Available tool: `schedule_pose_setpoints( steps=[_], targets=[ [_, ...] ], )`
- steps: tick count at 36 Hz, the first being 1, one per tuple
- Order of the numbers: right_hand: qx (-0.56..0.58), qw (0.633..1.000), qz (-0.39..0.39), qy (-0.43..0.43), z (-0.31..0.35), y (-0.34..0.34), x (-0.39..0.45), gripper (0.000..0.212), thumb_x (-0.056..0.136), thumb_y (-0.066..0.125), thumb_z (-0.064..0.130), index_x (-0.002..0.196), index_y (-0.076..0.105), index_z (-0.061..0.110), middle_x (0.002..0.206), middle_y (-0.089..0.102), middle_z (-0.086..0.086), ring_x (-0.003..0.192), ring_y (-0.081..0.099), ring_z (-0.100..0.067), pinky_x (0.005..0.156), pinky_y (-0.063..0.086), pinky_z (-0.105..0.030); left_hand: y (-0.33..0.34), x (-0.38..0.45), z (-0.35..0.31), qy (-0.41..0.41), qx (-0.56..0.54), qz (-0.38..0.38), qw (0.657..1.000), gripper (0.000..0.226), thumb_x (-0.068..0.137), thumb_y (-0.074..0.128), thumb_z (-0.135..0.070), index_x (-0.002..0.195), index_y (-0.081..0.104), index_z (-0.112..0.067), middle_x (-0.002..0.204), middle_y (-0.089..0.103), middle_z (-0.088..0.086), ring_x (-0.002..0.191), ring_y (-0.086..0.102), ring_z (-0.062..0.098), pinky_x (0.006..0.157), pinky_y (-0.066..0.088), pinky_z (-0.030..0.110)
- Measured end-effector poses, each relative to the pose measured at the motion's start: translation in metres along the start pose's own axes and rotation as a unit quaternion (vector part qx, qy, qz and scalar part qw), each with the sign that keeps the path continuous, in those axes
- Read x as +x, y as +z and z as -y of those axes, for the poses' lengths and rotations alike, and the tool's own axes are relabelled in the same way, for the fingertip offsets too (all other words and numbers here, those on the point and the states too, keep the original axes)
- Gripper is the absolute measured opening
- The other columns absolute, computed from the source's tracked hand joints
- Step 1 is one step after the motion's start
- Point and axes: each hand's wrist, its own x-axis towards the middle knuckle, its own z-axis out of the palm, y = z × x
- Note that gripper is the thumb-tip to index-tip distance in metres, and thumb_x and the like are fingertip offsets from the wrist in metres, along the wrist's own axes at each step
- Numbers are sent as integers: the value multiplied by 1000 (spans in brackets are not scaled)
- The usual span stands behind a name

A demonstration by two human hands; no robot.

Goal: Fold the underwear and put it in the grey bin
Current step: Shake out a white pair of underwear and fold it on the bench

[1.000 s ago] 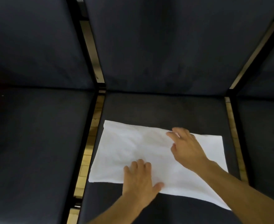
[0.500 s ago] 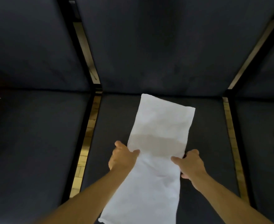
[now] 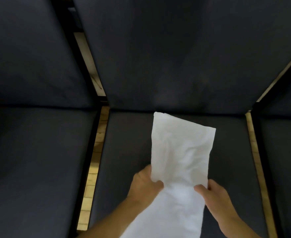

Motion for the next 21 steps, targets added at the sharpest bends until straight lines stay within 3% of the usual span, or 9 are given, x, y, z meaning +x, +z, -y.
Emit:
schedule_pose_setpoints(
  steps=[2,4,7,12,14,17,21],
  targets=[
    [27,1000,-13,8,-1,1,3,23,85,60,12,84,53,-9,79,55,-23,68,47,-22,58,36,-32,-3,5,1,-22,-64,13,998,34,79,68,-13,110,54,-14,101,64,2,91,64,17,79,56,33],
    [61,998,-30,16,-5,-2,7,26,85,60,15,92,54,-10,83,55,-22,72,48,-23,61,37,-33,-8,8,0,-54,-157,13,986,37,77,74,-7,105,51,-11,99,64,6,88,65,20,74,57,33],
    [74,997,-24,19,-14,-7,9,19,85,63,18,95,54,4,93,59,-14,80,55,-24,68,42,-34,-16,6,0,-69,-249,2,966,47,74,76,-1,110,49,-15,98,65,6,84,67,19,60,54,24],
    [147,986,-13,-77,1,-38,-33,43,90,63,12,125,45,29,110,54,8,104,52,-15,94,44,-37,-32,-34,-22,12,-264,2,964,52,75,71,9,114,52,-21,101,70,8,86,69,18,60,52,17],
    [150,981,6,-124,12,-53,-55,36,91,59,8,120,56,30,110,60,8,104,58,-16,91,48,-37,-41,-56,-32,47,-246,-2,968,43,75,72,7,106,61,-21,97,70,6,87,68,20,63,53,22],
    [112,970,-4,-215,34,-103,-123,26,90,59,5,87,73,27,92,70,10,97,63,-20,85,52,-42,-64,-126,-70,111,-207,-30,972,21,72,77,-7,82,74,-25,89,71,1,91,66,21,76,54,31],
    [70,952,-3,-297,67,-182,-246,19,88,63,11,84,73,26,93,72,3,97,65,-18,91,51,-42,-98,-249,-140,207,-158,-69,963,22,79,72,-3,86,70,-24,91,69,-1,89,64,16,79,50,24]
  ],
)
